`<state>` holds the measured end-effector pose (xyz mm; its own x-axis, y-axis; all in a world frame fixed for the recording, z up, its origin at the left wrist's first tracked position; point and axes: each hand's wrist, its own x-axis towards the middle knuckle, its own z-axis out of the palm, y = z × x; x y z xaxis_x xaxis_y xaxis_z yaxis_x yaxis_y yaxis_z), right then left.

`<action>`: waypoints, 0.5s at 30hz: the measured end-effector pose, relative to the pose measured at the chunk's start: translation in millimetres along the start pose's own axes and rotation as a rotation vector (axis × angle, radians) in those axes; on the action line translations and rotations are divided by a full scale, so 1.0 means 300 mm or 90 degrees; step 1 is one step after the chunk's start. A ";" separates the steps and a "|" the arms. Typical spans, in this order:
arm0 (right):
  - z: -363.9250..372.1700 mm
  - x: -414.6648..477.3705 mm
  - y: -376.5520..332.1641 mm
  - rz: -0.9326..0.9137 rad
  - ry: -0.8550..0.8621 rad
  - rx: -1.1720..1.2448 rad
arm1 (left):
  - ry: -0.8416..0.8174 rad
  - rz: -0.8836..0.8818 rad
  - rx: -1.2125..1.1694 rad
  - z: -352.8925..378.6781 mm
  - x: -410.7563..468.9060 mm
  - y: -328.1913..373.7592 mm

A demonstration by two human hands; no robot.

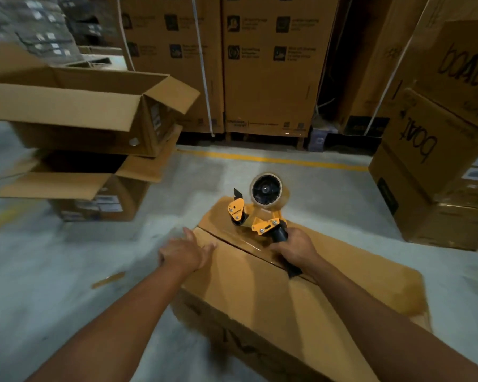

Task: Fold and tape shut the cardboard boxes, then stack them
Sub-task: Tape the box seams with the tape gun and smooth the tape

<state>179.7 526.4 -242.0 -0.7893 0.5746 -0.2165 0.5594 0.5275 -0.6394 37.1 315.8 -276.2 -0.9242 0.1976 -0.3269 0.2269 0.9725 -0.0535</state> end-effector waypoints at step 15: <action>0.081 -0.223 -0.022 -0.028 -0.002 -0.061 | 0.197 0.234 -0.191 0.162 -0.236 -0.097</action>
<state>222.7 469.3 -241.3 -0.8142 0.5480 -0.1916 0.5456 0.6096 -0.5751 110.8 267.4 -297.2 -0.8578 0.5136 0.0204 0.4956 0.8160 0.2976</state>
